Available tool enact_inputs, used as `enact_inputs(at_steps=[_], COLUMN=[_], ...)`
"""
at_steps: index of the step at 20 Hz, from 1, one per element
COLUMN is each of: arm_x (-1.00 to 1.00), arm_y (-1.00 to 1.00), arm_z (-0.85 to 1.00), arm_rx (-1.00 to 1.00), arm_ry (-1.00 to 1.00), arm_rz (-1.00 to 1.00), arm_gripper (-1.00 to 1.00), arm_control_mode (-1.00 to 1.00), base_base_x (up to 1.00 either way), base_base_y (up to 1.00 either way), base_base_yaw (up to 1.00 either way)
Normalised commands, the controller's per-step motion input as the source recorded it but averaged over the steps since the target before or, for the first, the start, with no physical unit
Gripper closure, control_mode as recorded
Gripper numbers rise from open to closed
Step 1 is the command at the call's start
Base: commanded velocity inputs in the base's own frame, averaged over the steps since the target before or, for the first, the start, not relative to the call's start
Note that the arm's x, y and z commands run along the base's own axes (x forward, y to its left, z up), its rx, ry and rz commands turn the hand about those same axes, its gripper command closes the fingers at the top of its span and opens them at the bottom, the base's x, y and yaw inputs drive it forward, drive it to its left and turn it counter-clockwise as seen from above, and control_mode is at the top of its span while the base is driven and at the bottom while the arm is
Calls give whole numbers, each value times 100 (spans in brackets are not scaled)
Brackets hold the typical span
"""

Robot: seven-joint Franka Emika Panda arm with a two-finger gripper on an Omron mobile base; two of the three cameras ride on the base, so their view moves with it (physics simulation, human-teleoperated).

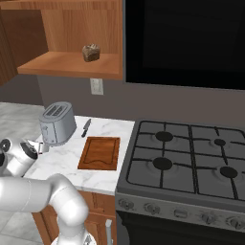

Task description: Pick the bread, place it on the cutting board, pick the jam, place it on the counter, and close the cabinet.

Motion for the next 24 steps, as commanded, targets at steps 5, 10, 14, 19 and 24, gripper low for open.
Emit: enact_inputs(at_steps=[5,10,14,19,24], arm_x=[0,0,0,0,-10], arm_y=[0,0,0,0,-3], arm_z=[0,0,0,0,0], arm_rx=[0,0,0,0,0], arm_ry=[0,0,0,0,0], arm_rz=[0,0,0,0,0], arm_gripper=[100,-100,-100,-100,-100], arm_control_mode=[-100,-100,-100,-100,-100], base_base_x=[0,0,0,0,0], base_base_y=[0,0,0,0,0], base_base_yaw=[0,0,0,0,0])
